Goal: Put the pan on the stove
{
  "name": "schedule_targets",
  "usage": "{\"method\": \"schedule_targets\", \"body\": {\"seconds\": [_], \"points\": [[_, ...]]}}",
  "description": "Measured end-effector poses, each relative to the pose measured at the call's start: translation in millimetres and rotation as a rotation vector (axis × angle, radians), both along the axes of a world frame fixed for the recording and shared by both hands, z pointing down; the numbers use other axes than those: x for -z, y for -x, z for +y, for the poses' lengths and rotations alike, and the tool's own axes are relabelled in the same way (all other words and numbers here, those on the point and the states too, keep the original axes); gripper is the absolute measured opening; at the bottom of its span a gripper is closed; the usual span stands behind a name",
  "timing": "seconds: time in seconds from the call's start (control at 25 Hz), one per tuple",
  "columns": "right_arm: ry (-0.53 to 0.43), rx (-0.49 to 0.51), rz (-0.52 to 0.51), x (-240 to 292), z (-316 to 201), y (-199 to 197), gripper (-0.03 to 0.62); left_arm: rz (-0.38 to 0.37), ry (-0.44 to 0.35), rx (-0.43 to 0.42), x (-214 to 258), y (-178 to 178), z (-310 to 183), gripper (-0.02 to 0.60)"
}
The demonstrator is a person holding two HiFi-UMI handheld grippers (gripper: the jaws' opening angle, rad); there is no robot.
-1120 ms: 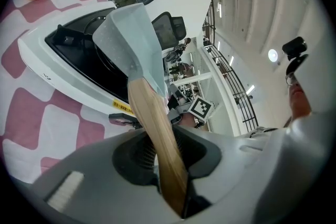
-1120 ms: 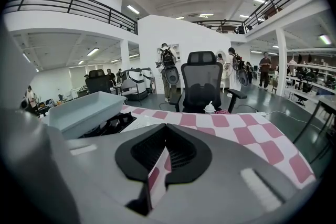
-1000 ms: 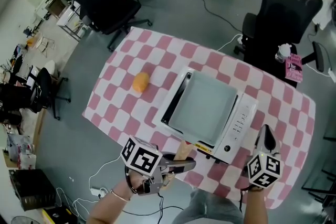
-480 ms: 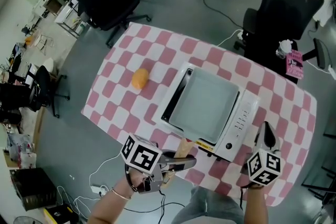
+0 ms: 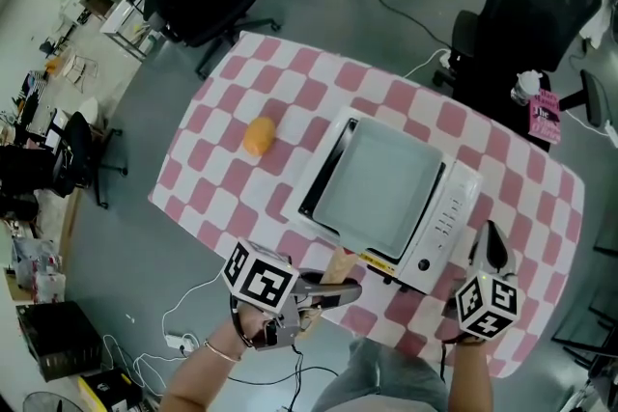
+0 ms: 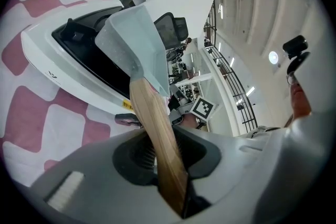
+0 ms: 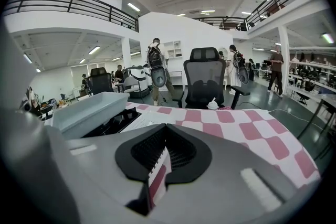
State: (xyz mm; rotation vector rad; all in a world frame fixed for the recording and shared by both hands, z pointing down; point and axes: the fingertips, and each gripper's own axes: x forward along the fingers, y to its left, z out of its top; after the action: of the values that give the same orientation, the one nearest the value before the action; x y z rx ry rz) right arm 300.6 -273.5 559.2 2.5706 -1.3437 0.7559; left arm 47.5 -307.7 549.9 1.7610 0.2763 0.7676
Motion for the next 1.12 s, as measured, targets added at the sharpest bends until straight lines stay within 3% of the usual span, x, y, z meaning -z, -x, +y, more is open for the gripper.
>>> {"method": "schedule_targets", "body": {"seconds": [0.4, 0.72, 1.12], "points": [[0.003, 0.014, -0.008, -3.3, -3.9, 4.0, 0.01, -0.005, 0.012, 0.018, -4.3, 2.0, -3.2, 0.073], [0.001, 0.024, -0.014, -3.6, -4.4, 4.1, 0.01, -0.008, 0.115, 0.067, -4.0, 2.5, -4.8, 0.058], [-0.007, 0.043, -0.023, -0.2, -4.1, 7.3, 0.009, 0.017, 0.129, 0.048, -1.0, 2.3, -3.4, 0.117]]}}
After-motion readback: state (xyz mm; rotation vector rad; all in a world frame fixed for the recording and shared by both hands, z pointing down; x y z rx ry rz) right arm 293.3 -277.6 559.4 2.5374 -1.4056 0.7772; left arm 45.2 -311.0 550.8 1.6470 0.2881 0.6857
